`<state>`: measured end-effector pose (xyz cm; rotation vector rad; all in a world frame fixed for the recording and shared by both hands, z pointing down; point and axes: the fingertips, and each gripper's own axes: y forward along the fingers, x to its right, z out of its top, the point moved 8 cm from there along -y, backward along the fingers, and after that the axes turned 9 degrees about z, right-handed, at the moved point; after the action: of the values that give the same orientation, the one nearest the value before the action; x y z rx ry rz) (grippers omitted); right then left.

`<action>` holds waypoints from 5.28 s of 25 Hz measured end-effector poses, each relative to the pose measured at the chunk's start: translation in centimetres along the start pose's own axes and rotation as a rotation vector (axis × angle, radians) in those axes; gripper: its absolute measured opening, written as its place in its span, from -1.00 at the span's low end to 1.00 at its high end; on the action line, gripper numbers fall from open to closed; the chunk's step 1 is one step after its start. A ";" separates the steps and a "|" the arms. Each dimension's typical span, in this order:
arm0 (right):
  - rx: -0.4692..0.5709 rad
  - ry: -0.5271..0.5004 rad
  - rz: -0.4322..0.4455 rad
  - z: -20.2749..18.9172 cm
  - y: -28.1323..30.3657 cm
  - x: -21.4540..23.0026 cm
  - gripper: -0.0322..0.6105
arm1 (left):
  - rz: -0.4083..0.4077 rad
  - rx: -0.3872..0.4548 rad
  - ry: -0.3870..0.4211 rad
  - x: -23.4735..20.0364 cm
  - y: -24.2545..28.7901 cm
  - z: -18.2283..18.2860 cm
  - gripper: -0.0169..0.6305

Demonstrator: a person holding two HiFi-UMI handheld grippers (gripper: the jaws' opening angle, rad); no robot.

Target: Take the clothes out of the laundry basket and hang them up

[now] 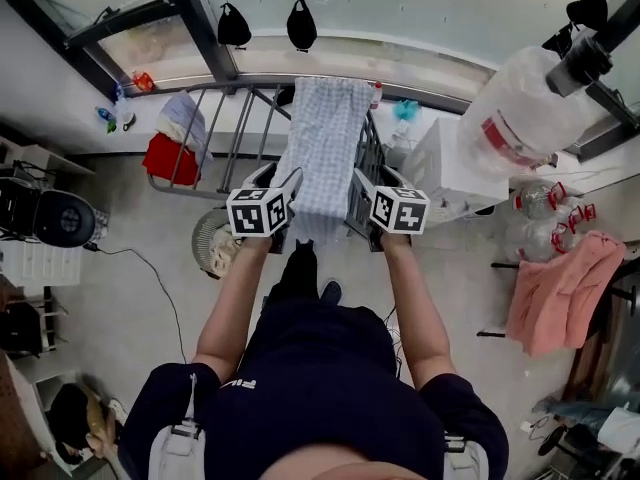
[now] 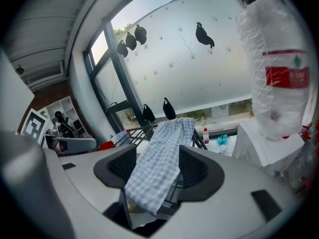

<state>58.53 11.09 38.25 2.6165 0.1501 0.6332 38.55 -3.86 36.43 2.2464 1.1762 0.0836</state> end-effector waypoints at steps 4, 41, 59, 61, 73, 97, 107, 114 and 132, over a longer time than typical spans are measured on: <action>-0.003 -0.029 0.020 -1.2 -1.2 -1.6 -0.07 | 0.023 0.000 -0.022 0.2 -2.6 -1.8 -0.20; -0.469 -0.370 0.532 -19.7 18.7 -45.2 -0.07 | 0.558 0.101 -0.503 -36.3 -34.4 -20.0 -0.20; -0.708 -0.420 0.680 -33.1 28.6 -43.1 -0.07 | 0.608 -0.178 -0.725 -42.1 -23.2 -35.1 -0.19; -0.738 -0.460 0.679 -35.1 29.9 -41.7 -0.07 | 0.589 -0.217 -0.745 -42.4 -20.6 -37.9 -0.19; -0.852 -0.356 0.659 -46.4 37.8 -32.4 -0.06 | 0.583 -0.428 -0.858 -48.3 -6.3 -56.0 -0.18; -0.983 -0.307 0.667 -56.4 40.1 -25.4 -0.06 | 0.624 -0.523 -1.102 -51.5 5.9 -73.5 -0.51; -0.942 -0.295 0.624 -54.2 40.6 -25.6 -0.06 | 0.601 -0.471 -0.808 -50.7 2.7 -68.9 -0.84; -0.916 -0.331 0.657 -50.8 39.7 -28.7 -0.06 | 0.573 -0.417 -0.558 -49.2 -3.1 -61.9 -0.85; -0.803 -0.412 0.746 -37.8 37.3 -36.9 -0.08 | 0.433 -0.238 -0.158 -42.3 -17.5 -35.9 -0.85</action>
<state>8.47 -14.99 69.79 1.8821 -1.0224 0.2576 -11.27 -11.68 65.51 2.2084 0.5527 0.2020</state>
